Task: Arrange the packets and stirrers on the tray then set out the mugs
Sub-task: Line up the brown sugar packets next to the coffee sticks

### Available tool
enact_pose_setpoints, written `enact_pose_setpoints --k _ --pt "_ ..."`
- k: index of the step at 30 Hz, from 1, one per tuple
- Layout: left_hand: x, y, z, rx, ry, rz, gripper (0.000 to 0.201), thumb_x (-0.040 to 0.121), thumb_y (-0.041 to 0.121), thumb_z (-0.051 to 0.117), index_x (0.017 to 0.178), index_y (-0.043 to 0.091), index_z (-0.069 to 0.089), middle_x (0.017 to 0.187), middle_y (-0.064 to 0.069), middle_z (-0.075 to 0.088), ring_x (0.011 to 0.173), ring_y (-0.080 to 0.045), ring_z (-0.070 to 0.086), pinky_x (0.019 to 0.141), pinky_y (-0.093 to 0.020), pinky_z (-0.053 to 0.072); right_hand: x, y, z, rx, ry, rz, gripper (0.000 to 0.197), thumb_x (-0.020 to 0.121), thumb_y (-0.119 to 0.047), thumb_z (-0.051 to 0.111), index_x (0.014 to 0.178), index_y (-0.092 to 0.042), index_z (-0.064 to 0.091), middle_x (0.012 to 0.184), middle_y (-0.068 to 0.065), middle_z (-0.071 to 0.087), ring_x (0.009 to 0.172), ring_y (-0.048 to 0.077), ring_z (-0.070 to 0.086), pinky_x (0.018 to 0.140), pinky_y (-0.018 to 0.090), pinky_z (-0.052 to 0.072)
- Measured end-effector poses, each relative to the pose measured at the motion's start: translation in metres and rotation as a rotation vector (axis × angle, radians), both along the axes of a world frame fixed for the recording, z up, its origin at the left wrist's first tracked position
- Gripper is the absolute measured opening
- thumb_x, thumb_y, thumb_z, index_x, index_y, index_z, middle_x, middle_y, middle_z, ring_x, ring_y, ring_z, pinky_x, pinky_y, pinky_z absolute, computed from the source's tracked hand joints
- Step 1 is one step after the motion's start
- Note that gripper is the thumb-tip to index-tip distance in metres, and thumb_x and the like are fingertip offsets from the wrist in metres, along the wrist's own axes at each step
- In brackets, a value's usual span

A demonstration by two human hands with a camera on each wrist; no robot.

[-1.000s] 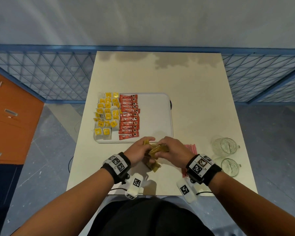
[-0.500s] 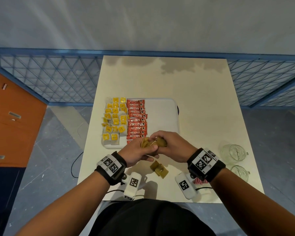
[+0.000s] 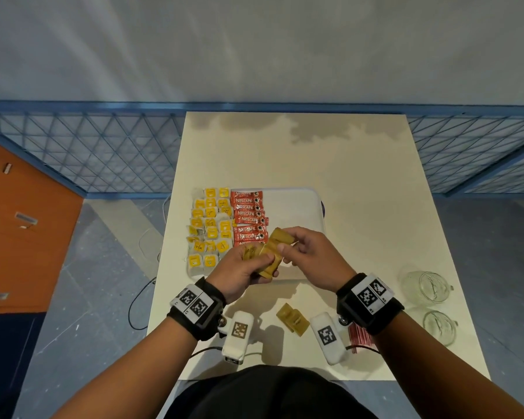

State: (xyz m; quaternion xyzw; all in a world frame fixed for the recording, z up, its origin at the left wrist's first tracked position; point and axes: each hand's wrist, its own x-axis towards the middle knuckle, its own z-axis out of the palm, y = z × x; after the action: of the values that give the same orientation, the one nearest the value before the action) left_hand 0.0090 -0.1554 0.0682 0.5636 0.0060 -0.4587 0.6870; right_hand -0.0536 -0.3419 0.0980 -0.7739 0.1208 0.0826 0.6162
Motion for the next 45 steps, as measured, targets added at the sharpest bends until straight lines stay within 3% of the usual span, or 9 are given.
enact_pose_setpoints --k 8,13,16,20,26,31,36,40,45 --pt "0.016 -0.006 -0.007 0.045 -0.010 0.121 0.035 0.088 0.019 0.076 0.117 0.002 0.066 0.110 -0.023 0.071 0.101 -0.043 0.068 0.094 -0.053 0.054 0.012 0.012 -0.015 0.055 0.091 -0.100 0.018 0.091 -0.028 0.077 0.096 -0.012 0.068 0.083 0.010 0.070 0.068 0.008 0.064 0.065 0.019 0.051" --pt "0.027 -0.011 -0.013 0.076 0.031 0.152 0.038 0.085 0.018 0.078 0.117 0.002 0.067 0.114 -0.025 0.070 0.099 -0.037 0.067 0.091 -0.054 0.053 0.018 0.012 -0.026 0.092 0.118 -0.097 0.015 0.092 -0.016 0.075 0.106 -0.015 0.072 0.089 0.000 0.072 0.078 0.011 0.066 0.074 0.024 0.052" --pt "0.034 -0.014 -0.012 0.079 0.051 0.140 0.033 0.084 0.022 0.077 0.112 0.007 0.069 0.105 -0.017 0.073 0.086 -0.031 0.065 0.070 -0.036 0.058 0.025 0.011 -0.026 0.104 0.119 -0.073 0.017 0.096 -0.014 0.069 0.113 -0.014 0.074 0.096 -0.001 0.076 0.082 0.009 0.070 0.077 0.023 0.053" --pt "0.047 -0.018 -0.014 0.103 -0.057 0.102 0.034 0.085 0.034 0.074 0.106 0.007 0.070 0.091 -0.020 0.071 0.068 -0.027 0.060 0.055 -0.028 0.054 0.033 0.005 -0.025 -0.002 0.142 0.017 0.019 0.095 -0.020 0.058 0.106 -0.019 0.074 0.096 0.007 0.075 0.089 0.034 0.069 0.085 0.050 0.056" --pt "0.069 -0.022 -0.018 0.244 -0.349 0.040 0.016 0.093 0.025 0.071 0.094 0.010 0.074 0.072 -0.011 0.072 0.059 -0.022 0.063 0.055 -0.031 0.054 0.057 -0.011 -0.026 -0.080 0.220 0.107 0.015 0.089 -0.025 0.061 0.090 -0.032 0.073 0.069 -0.002 0.064 0.059 0.015 0.050 0.062 0.032 0.042" --pt "0.089 -0.030 -0.019 0.287 -0.360 0.046 0.016 0.095 0.022 0.068 0.094 0.006 0.072 0.070 -0.012 0.070 0.050 -0.017 0.060 0.049 -0.026 0.051 0.072 -0.022 -0.039 -0.051 0.170 0.051 0.018 0.094 -0.016 0.067 0.107 -0.021 0.077 0.095 0.000 0.077 0.082 0.026 0.071 0.079 0.042 0.058" --pt "0.104 -0.036 -0.028 0.289 -0.294 0.052 0.018 0.096 0.021 0.067 0.091 0.004 0.071 0.067 -0.013 0.069 0.049 -0.020 0.058 0.051 -0.028 0.050 0.086 -0.032 -0.050 -0.002 0.206 -0.033 0.009 0.094 -0.010 0.070 0.101 -0.009 0.076 0.083 0.004 0.075 0.069 0.004 0.066 0.069 0.020 0.051" --pt "0.115 -0.040 -0.036 0.294 -0.272 0.121 0.016 0.095 0.022 0.069 0.084 0.011 0.073 0.073 -0.022 0.069 0.056 -0.024 0.060 0.055 -0.031 0.053 0.095 -0.038 -0.056 -0.028 0.244 -0.012 0.016 0.096 -0.009 0.068 0.092 -0.023 0.074 0.074 -0.010 0.073 0.064 -0.004 0.064 0.063 0.012 0.047" --pt "0.134 -0.036 -0.051 0.376 -0.274 0.193 0.017 0.094 0.024 0.070 0.085 0.009 0.071 0.071 -0.015 0.068 0.059 -0.025 0.060 0.059 -0.035 0.055 0.114 -0.052 -0.082 -0.178 0.330 -0.086 0.003 0.090 -0.031 0.074 0.089 -0.028 0.075 0.085 -0.009 0.076 0.083 0.009 0.071 0.080 0.035 0.057"
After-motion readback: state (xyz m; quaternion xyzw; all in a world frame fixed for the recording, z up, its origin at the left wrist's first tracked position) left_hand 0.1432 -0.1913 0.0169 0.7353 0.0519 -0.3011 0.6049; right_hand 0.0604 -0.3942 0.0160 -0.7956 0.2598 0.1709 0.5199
